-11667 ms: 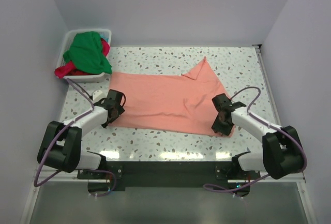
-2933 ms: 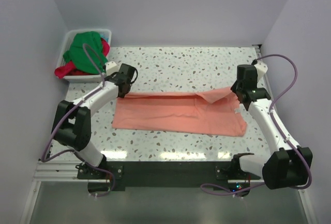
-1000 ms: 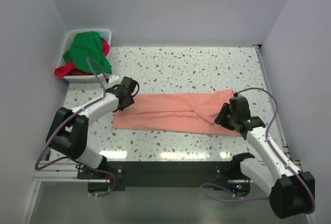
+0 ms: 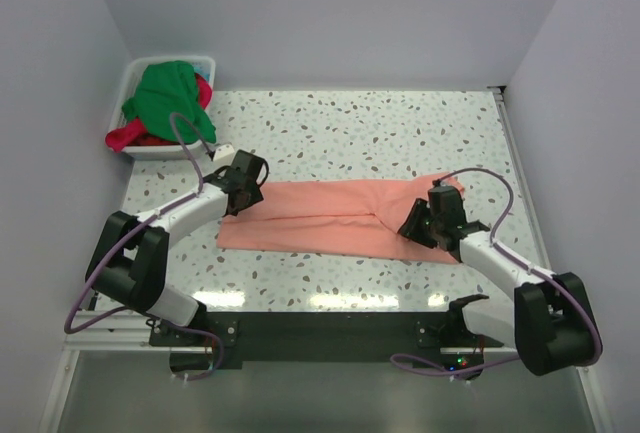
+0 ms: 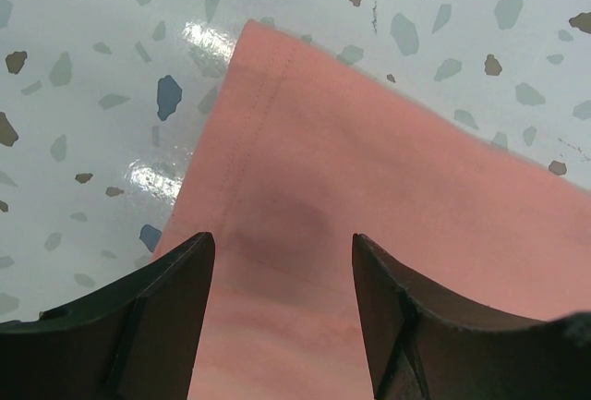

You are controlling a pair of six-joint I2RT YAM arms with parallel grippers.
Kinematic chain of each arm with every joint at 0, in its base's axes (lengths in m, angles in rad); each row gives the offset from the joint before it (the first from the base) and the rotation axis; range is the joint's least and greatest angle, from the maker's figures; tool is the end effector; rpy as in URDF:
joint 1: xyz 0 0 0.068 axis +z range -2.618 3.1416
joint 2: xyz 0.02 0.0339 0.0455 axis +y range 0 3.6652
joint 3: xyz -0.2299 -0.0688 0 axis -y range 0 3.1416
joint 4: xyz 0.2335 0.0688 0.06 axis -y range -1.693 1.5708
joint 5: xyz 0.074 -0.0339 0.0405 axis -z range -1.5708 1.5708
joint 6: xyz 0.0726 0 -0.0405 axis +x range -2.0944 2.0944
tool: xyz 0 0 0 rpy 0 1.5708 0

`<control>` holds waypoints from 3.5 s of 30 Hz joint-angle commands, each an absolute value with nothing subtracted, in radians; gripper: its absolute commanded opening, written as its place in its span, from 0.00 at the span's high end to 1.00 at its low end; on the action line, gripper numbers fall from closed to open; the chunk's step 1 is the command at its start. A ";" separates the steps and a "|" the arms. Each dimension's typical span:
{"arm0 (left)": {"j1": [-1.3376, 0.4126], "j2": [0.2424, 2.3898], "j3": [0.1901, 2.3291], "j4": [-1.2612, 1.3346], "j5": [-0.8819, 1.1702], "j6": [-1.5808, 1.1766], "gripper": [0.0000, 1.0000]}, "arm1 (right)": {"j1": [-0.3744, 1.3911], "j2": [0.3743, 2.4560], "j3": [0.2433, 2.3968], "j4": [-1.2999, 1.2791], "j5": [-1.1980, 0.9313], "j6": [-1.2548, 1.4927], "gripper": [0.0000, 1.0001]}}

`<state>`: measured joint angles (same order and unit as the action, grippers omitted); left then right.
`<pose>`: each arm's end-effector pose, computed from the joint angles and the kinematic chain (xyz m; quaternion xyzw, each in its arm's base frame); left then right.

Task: Fold and stack the t-shirts
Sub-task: Fold the tshirt

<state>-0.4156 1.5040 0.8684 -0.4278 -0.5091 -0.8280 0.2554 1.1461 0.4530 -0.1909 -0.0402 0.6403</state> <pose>0.2841 -0.0867 0.1325 -0.2537 0.9040 0.0566 0.3394 0.2278 0.0625 0.1066 0.1734 0.9253 0.1628 0.2952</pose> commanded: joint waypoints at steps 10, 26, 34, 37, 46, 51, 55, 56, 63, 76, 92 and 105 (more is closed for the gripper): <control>-0.420 1.500 0.871 -0.396 -0.514 -0.815 0.34 | 0.279 1.142 0.537 -0.212 0.018 0.635 1.00; -0.420 1.496 0.880 -0.406 -0.537 -0.810 0.35 | 0.281 1.106 0.695 -0.440 -0.120 0.658 0.52; -0.420 1.499 0.887 -0.397 -0.532 -0.796 0.35 | 0.279 1.039 0.710 -0.566 -0.003 0.693 0.44; -0.422 1.500 0.877 -0.384 -0.528 -0.792 0.35 | 0.281 1.037 0.722 -0.632 0.143 0.716 0.47; -0.428 1.491 0.871 -0.373 -0.515 -0.778 0.36 | 0.281 1.160 0.718 -0.670 0.337 0.749 0.99; -0.428 1.491 0.873 -0.370 -0.515 -0.773 0.36 | 0.279 1.196 0.692 -0.632 0.388 0.750 0.86; -0.428 1.497 0.874 -0.367 -0.508 -0.772 0.35 | 0.281 1.212 0.681 -0.603 0.417 0.746 0.73; -0.426 1.500 0.876 -0.364 -0.506 -0.773 0.35 | 0.281 1.215 0.678 -0.589 0.416 0.742 0.72; -0.428 1.500 0.873 -0.360 -0.503 -0.773 0.35 | 0.281 1.298 0.673 -0.543 0.434 0.742 0.69; -0.428 1.494 0.871 -0.350 -0.499 -0.764 0.35 | 0.281 1.373 0.721 -0.492 0.460 0.721 0.67; -0.428 1.494 0.870 -0.348 -0.495 -0.762 0.35 | 0.279 1.442 0.788 -0.469 0.479 0.699 0.72; -0.428 1.488 0.870 -0.354 -0.500 -0.761 0.35 | 0.278 1.422 0.807 -0.503 0.485 0.704 1.00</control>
